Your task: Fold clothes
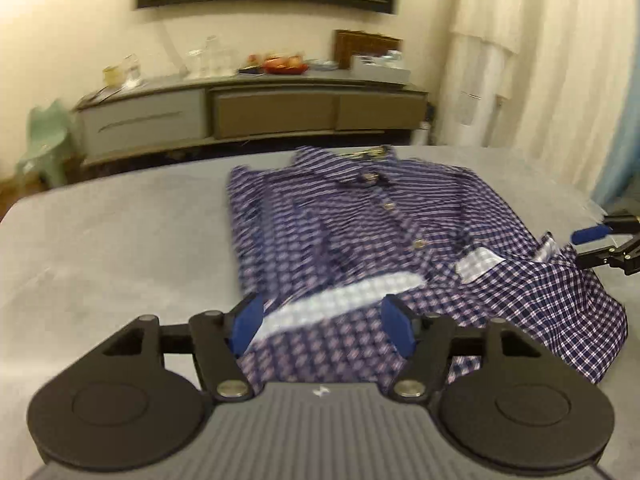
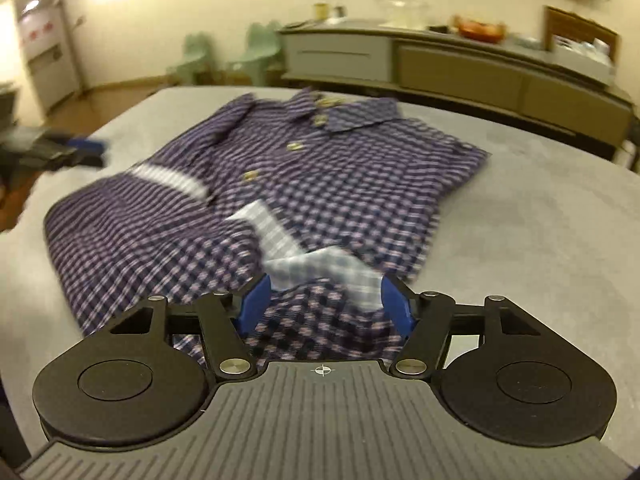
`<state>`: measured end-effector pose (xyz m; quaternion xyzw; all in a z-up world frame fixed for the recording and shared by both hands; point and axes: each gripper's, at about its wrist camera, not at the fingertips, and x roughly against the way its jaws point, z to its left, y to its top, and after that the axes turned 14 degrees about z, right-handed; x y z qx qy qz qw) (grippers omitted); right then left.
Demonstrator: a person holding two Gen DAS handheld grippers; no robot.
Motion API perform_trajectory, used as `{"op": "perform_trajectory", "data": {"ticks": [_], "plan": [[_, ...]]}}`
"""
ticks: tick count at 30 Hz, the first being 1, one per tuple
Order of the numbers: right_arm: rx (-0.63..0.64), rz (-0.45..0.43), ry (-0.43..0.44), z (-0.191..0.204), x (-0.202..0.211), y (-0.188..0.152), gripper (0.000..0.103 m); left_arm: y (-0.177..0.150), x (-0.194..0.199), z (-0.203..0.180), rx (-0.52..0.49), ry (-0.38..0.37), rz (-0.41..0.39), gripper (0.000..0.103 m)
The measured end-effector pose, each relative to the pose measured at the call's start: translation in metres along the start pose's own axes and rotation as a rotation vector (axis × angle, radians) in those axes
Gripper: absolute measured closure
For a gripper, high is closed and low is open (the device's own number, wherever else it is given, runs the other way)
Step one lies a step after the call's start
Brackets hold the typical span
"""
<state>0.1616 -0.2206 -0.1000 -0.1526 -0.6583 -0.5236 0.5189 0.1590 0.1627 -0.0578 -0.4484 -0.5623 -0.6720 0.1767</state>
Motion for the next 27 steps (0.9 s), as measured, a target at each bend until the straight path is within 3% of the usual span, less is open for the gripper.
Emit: {"op": "perform_trajectory", "data": {"ticks": [3, 7, 11, 13, 14, 16, 17, 18, 19, 24, 27], "plan": [[0.072, 0.083, -0.008, 0.010, -0.013, 0.000, 0.054, 0.009, -0.027, -0.019, -0.113, -0.005, 0.063, 0.037], [0.072, 0.143, -0.001, 0.006, -0.022, 0.005, 0.055, 0.002, -0.054, -0.030, -0.195, -0.004, 0.142, 0.040], [-0.111, 0.084, 0.208, -0.027, -0.010, 0.010, 0.055, 0.000, -0.059, -0.030, -0.191, -0.009, 0.155, 0.040], [-0.109, 0.139, 0.150, -0.028, -0.022, 0.012, 0.059, 0.000, -0.059, -0.025, -0.177, -0.019, 0.165, 0.040], [-0.087, 0.167, 0.125, -0.024, -0.028, 0.012, 0.068, 0.002, -0.060, -0.023, -0.168, -0.024, 0.172, 0.040], [-0.028, 0.190, 0.081, -0.015, -0.033, 0.010, 0.077, 0.004, -0.061, -0.019, -0.149, -0.032, 0.182, 0.052], [0.008, 0.184, 0.063, -0.010, -0.031, 0.009, 0.097, 0.005, -0.059, -0.017, -0.144, -0.031, 0.181, 0.075], [0.013, 0.159, 0.059, -0.009, -0.024, 0.009, 0.102, 0.007, -0.056, -0.015, -0.139, -0.031, 0.180, 0.097], [0.017, 0.134, 0.056, -0.008, -0.017, 0.010, 0.103, 0.009, -0.052, -0.013, -0.126, -0.029, 0.171, 0.102], [-0.021, 0.100, -0.022, -0.013, -0.021, 0.013, 0.103, 0.017, -0.035, 0.003, -0.036, 0.023, 0.084, 0.102], [-0.045, 0.079, -0.068, -0.016, -0.023, 0.015, 0.103, 0.017, -0.045, 0.008, -0.010, 0.060, 0.109, 0.102]]}}
